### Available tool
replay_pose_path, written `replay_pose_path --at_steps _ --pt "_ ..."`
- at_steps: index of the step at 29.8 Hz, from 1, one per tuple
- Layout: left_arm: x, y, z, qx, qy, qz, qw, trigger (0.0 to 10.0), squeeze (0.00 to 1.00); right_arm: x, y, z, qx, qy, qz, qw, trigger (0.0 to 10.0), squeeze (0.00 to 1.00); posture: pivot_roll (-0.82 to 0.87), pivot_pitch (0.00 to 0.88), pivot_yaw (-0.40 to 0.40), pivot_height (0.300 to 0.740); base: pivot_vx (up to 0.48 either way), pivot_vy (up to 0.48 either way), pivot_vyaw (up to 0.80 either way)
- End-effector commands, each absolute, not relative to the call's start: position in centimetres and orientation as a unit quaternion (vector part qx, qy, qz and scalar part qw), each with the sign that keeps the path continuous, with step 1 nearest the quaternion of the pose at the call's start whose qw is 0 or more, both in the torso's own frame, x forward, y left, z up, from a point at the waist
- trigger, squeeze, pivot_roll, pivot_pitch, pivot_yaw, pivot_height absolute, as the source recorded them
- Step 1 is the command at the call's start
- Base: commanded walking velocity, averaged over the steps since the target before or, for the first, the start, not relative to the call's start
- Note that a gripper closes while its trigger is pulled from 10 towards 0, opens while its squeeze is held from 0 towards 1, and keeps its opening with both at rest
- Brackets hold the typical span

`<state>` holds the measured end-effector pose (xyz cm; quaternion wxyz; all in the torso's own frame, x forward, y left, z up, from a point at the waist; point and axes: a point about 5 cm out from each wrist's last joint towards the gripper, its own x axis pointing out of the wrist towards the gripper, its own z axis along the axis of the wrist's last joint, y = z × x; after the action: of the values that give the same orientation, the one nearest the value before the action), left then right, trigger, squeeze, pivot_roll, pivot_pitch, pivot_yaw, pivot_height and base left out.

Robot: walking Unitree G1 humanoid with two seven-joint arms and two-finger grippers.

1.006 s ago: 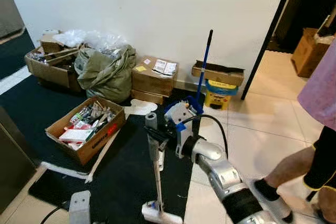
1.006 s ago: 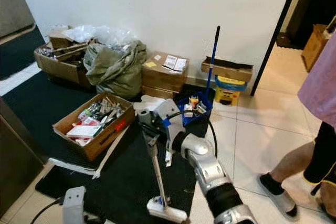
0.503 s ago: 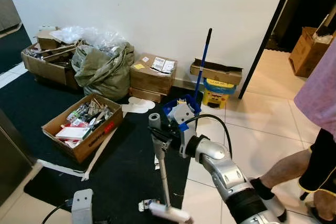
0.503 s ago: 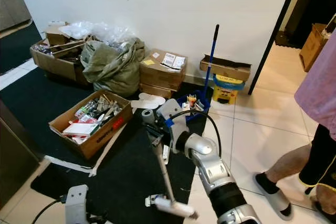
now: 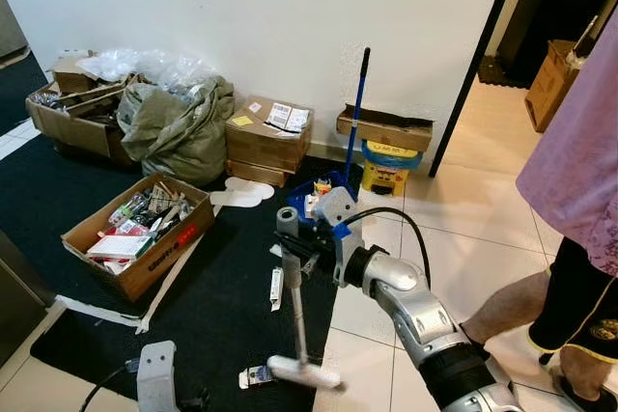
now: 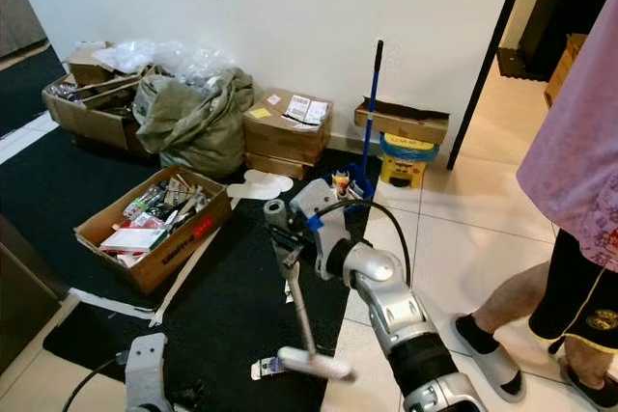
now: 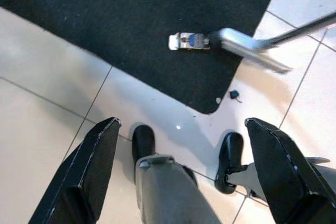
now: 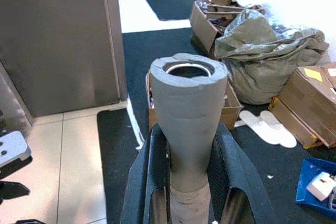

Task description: Sweep floor

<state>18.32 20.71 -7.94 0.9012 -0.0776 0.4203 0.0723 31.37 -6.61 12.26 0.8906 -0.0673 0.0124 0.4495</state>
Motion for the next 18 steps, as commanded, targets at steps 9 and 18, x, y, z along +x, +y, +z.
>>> replay_pose_path --at_steps 9,18 --pt "18.7 21.7 -7.5 -0.047 0.405 0.108 0.907 10.0 0.0 31.4 -6.2 12.7 -0.048 0.003 0.456 0.889 10.0 0.0 -0.08 0.0 -0.042 0.74 0.0 0.0 0.0" --pt "19.3 23.1 -6.8 -0.044 0.383 0.153 0.91 10.0 0.0 31.5 -6.6 12.4 -0.05 0.004 0.441 0.896 10.0 0.0 -0.1 0.0 -0.046 0.74 0.0 0.0 0.0"
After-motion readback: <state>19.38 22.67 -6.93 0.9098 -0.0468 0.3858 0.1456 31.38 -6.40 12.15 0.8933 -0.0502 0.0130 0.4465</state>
